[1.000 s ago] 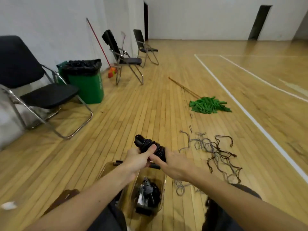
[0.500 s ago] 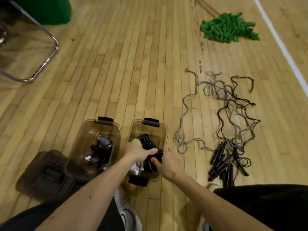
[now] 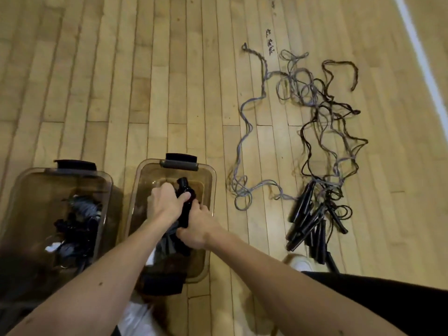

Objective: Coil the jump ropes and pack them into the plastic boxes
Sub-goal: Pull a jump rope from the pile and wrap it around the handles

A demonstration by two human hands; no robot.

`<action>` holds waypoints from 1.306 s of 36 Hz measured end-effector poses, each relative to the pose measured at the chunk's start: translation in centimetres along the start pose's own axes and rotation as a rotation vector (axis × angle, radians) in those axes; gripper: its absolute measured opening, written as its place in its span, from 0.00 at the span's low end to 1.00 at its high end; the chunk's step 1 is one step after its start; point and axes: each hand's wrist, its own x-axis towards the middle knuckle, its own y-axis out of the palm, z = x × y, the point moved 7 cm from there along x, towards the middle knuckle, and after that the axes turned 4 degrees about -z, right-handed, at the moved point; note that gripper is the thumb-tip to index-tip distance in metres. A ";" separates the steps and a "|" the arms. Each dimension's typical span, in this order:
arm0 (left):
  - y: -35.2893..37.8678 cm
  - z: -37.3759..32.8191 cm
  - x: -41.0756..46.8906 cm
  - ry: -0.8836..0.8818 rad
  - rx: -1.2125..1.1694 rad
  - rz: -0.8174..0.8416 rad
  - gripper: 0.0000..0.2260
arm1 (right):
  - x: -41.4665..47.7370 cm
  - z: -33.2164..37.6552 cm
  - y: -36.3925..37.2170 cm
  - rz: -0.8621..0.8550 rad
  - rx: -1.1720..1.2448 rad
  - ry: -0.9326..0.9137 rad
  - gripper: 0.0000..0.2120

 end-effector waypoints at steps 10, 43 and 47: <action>-2.1 -8.3 -2.5 0.399 0.490 -0.120 0.09 | -4.2 0.1 -7.1 -0.076 -0.071 -0.203 0.11; 21.9 -16.3 -5.2 0.130 -0.163 0.605 0.19 | 5.1 -21.4 -15.8 -0.351 0.312 0.130 0.14; 18.8 -17.8 -5.9 0.139 -0.344 0.536 0.08 | 3.3 -18.4 -17.9 -0.371 0.406 0.051 0.14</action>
